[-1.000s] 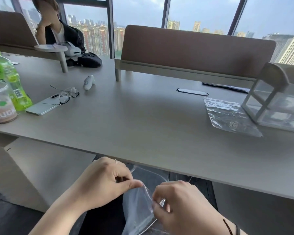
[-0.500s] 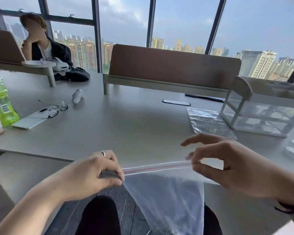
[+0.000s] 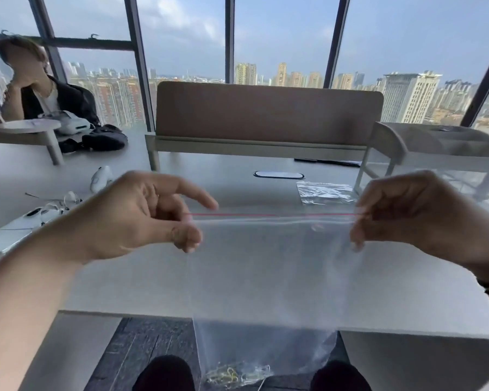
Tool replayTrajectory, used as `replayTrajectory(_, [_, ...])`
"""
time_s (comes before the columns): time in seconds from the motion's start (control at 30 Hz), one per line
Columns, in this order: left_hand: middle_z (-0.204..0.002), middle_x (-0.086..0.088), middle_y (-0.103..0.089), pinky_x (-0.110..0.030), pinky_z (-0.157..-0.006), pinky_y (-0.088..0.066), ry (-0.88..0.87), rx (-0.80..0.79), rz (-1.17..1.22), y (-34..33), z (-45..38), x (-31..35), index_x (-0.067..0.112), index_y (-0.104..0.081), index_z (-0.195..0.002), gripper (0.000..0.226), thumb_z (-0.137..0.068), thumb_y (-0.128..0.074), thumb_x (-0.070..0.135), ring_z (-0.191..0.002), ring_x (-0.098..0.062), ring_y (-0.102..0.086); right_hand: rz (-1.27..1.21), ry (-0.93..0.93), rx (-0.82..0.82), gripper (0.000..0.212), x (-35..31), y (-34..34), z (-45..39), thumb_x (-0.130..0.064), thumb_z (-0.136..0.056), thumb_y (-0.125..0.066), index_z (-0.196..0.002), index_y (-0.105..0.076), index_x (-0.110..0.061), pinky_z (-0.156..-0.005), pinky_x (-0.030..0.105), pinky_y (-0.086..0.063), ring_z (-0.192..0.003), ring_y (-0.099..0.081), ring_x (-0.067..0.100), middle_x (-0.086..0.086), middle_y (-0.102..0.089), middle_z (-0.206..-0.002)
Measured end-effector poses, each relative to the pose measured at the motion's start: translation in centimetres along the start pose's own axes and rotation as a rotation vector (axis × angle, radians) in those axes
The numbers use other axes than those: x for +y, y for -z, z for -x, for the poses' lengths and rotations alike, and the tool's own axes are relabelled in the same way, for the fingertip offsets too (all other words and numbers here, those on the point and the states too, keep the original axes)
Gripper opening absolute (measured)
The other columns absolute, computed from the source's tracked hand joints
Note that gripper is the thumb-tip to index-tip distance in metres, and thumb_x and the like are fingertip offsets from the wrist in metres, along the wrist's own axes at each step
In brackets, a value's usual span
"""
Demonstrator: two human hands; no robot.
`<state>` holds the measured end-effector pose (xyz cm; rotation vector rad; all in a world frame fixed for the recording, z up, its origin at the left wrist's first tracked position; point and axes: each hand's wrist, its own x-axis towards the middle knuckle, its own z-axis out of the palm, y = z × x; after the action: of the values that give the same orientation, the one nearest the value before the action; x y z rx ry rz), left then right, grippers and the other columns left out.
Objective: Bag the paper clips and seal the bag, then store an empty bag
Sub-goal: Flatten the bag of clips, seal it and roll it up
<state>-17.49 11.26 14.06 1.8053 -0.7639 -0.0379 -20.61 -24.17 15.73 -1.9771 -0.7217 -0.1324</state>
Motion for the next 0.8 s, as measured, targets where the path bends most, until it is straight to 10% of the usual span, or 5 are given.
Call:
replayTrajectory(0.1, [-0.063,-0.01,-0.071,-0.028,-0.06,-0.06,0.047,0.099,0.088,0.8,-3.2,-1.4,0.021,-0.074,-0.104,0.05,-0.059,-0.091,0.035,-0.057,-0.023,-0.07,-0.148,-0.023,0.107,0.008,1.5,0.7,-2.8,-0.007,-0.063,-0.077,-0.069,-0.072,-0.009,-0.055,0.022,-0.055,-0.052,-0.067,0.023,0.013,-0.071,-0.062])
replayTrajectory(0.33, [-0.069,-0.008,-0.066,-0.029,-0.048,-0.055,0.13,0.556,0.02,-0.2,-10.5,-10.3,0.016,-0.063,-0.113,0.028,-0.088,-0.071,0.005,-0.044,-0.021,-0.063,-0.267,-0.265,0.351,0.026,10.6,-0.4,-11.3,0.008,-0.08,-0.071,-0.1,-0.065,-0.007,-0.063,0.036,-0.063,-0.05,-0.063,0.021,0.015,-0.056,-0.073])
replayTrajectory(0.63, [-0.083,0.001,-0.074,-0.032,-0.056,-0.056,0.249,0.727,-0.26,-2.2,-14.4,-20.5,0.015,-0.062,-0.116,0.027,-0.09,-0.071,0.017,-0.045,-0.021,-0.065,-0.142,-0.482,0.601,0.028,21.7,-4.9,-15.4,0.009,-0.084,-0.063,-0.101,-0.064,-0.014,-0.072,0.046,-0.062,-0.048,-0.062,0.019,0.009,-0.059,-0.074])
replayTrajectory(0.8, [-0.118,-0.003,-0.071,-0.027,-0.083,-0.051,0.332,0.68,-0.376,-2.8,-15.1,-20.9,0.017,-0.052,-0.13,0.049,-0.087,-0.074,0.028,-0.086,-0.02,-0.07,0.009,-0.529,0.685,0.029,24.5,-5.5,-16.8,-0.001,-0.082,-0.063,-0.109,-0.064,-0.014,-0.066,0.038,-0.061,-0.047,-0.066,0.015,0.009,-0.068,-0.08])
